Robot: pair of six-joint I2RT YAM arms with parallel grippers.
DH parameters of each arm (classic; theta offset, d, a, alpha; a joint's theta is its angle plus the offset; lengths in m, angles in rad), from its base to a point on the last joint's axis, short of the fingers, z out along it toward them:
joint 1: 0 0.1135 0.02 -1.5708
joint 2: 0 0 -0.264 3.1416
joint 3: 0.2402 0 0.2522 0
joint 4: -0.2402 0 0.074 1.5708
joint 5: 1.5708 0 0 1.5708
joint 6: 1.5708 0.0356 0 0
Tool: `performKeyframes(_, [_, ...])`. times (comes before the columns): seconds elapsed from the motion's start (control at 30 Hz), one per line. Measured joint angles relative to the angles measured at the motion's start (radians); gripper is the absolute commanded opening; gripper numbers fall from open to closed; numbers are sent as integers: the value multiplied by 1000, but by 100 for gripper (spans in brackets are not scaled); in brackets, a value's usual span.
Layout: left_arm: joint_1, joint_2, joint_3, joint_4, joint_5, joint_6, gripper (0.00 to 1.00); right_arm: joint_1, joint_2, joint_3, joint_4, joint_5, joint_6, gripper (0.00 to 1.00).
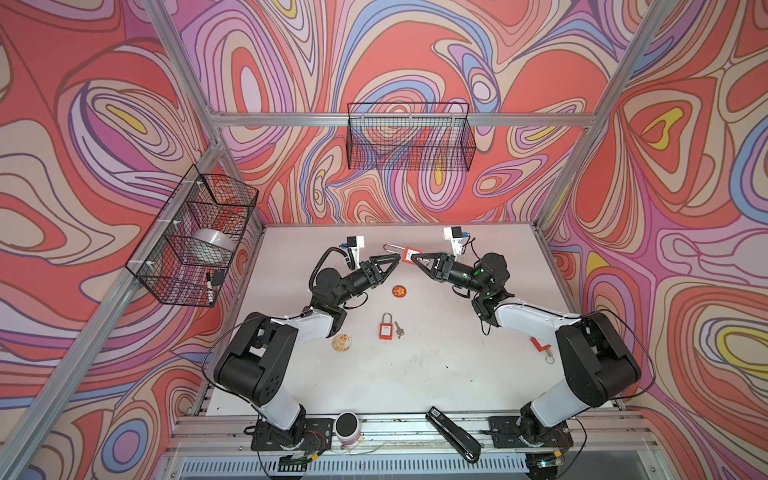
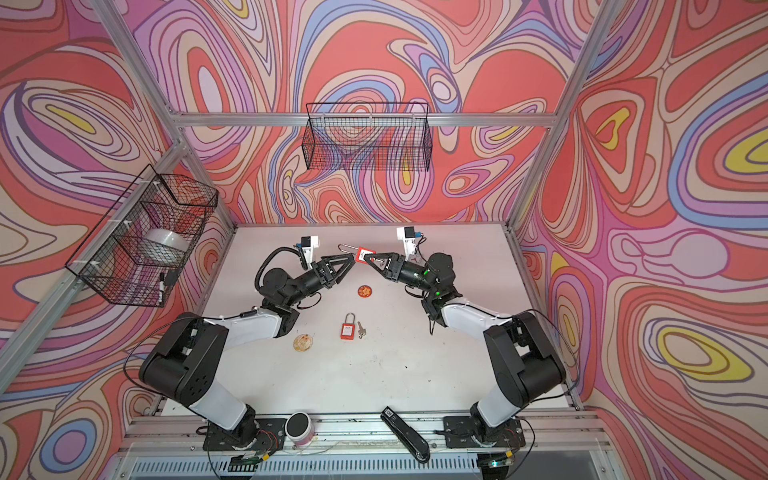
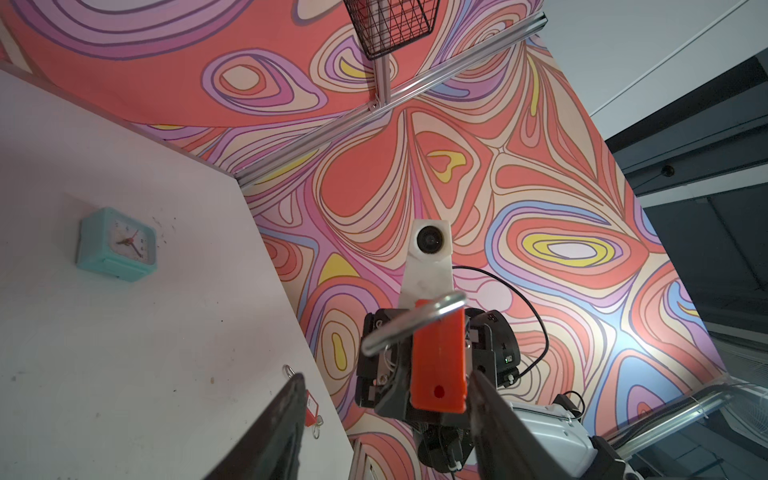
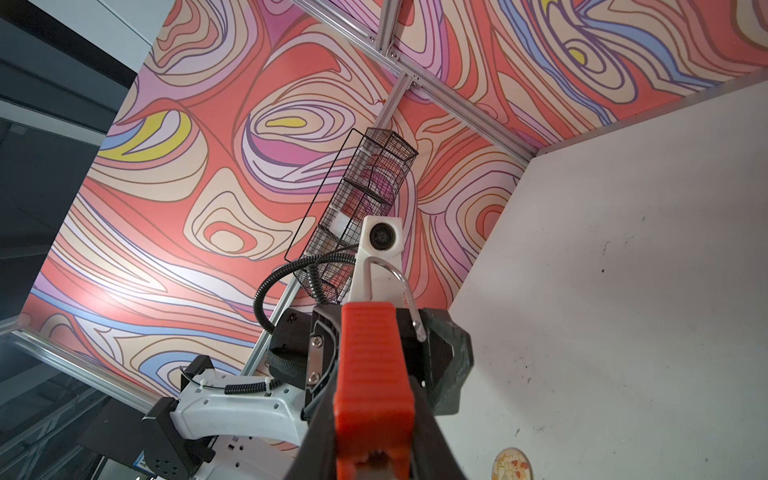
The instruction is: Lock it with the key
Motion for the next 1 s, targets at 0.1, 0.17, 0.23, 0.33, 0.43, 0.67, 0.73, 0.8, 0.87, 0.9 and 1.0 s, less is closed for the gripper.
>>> performKeyframes(0.1, [51,-22,-16,0,11,-1,66,0,-11,0,-9,-1,-3,0])
performKeyframes(0.17, [74,-34,-16,0,18,-1,67,0,-15,0,-11,-8,-2,0])
performKeyframes(0.23, [82,-40,-16,2,26,-2,66,-1,-15,-1,-12,-23,0,0])
performKeyframes(0.33, [83,-41,-16,2,37,-2,59,-1,-15,-11,-14,-39,2,0])
performKeyframes(0.43, [82,-41,-14,2,48,-6,50,-1,-15,-22,-21,-49,2,0])
performKeyframes(0.67, [83,-41,-6,2,61,-13,34,-1,-10,-24,-29,-64,2,0])
performKeyframes(0.73, [83,-41,-6,2,63,-13,31,-1,-3,-24,-29,-70,2,0])
performKeyframes(0.8, [83,-41,-6,2,64,-13,25,-1,1,-24,-30,-73,2,0])
performKeyframes(0.87, [83,-41,-6,2,64,-13,17,-1,4,-24,-29,-75,2,0])
performKeyframes(0.9, [83,-41,-6,2,64,-14,14,-1,5,-24,-29,-76,2,0])
performKeyframes(1.0, [83,-41,-6,2,65,-17,2,-1,5,-24,-30,-77,-2,0])
